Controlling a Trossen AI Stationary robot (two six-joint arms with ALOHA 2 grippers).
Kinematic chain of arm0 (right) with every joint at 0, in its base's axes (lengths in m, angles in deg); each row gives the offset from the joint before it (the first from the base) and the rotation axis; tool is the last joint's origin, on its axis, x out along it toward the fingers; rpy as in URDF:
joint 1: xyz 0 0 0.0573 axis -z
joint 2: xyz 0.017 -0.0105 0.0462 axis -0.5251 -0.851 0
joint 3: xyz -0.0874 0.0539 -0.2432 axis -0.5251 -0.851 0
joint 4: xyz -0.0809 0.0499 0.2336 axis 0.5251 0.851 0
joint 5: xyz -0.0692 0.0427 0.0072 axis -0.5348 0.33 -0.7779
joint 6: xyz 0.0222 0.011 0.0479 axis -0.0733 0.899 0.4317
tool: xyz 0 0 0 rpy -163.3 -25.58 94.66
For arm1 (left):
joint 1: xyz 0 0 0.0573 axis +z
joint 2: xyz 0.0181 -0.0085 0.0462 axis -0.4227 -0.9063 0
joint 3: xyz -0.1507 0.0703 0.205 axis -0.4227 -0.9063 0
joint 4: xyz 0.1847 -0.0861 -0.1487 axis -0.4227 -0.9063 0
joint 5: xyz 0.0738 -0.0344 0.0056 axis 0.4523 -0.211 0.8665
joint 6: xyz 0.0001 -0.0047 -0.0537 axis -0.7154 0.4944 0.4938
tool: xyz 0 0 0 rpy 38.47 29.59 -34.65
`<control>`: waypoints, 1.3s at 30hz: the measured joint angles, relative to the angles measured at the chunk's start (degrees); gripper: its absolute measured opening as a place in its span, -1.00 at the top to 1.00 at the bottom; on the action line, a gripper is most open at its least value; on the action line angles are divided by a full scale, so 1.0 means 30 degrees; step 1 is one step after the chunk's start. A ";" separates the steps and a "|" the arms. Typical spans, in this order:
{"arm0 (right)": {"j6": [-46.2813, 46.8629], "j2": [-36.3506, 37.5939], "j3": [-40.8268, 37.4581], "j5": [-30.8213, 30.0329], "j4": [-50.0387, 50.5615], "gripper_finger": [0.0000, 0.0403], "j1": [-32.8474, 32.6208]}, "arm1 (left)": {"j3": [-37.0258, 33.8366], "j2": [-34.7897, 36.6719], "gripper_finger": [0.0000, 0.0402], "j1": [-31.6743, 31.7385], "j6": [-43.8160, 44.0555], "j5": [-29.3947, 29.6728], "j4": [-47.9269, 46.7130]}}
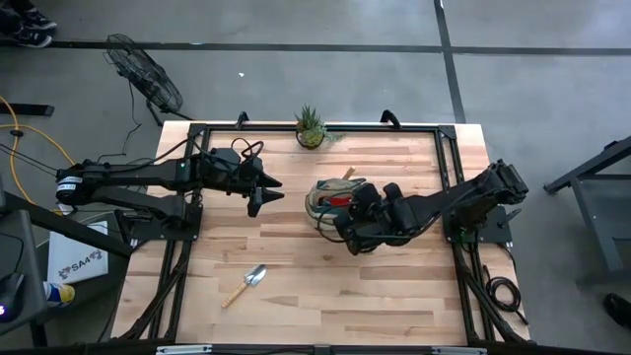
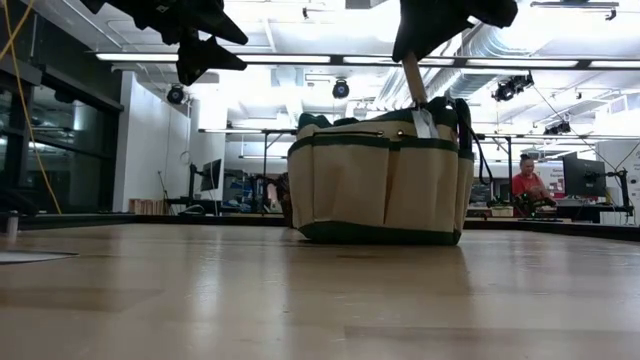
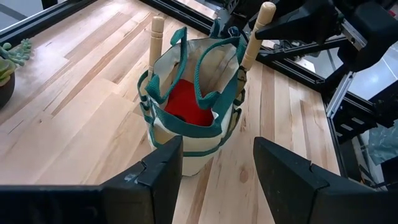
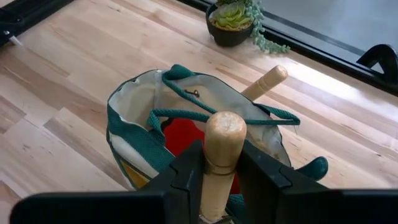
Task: Pick & Place Garden tools in Gardening bag
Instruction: Put the right light brown trowel into the light brown gardening bag, then put the light brown trowel into the light brown gardening bag
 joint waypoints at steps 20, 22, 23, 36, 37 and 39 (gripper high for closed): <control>0.0915 0.0046 0.0000 0.2569 -0.0128 -0.10 0.1021 | 0.0000 0.0002 0.05 0.0002 0.0000 0.0058 0.0003; 0.0969 0.0162 0.0000 0.2760 -0.0160 -0.14 0.1027 | 0.0000 0.0002 0.05 -0.0005 0.0000 0.0058 0.0003; 0.0998 0.0302 -0.0007 0.2812 -0.0146 -0.16 0.1014 | 0.0000 0.0002 0.05 -0.0005 0.0000 0.0063 0.0006; 0.1039 0.2573 -0.0007 0.2414 0.0161 -0.15 0.1005 | 0.0000 0.0002 0.05 -0.0004 -0.0301 0.0022 -0.0020; 0.1038 0.2698 -0.0007 0.2415 0.0324 -0.15 0.1005 | 0.0000 0.0002 0.05 -0.0004 -0.0323 0.0019 -0.0098; 0.1078 0.2927 -0.0007 0.2368 0.0599 -0.15 0.1005 | 0.0000 0.0002 0.05 -0.0002 -0.0368 -0.0166 -0.0323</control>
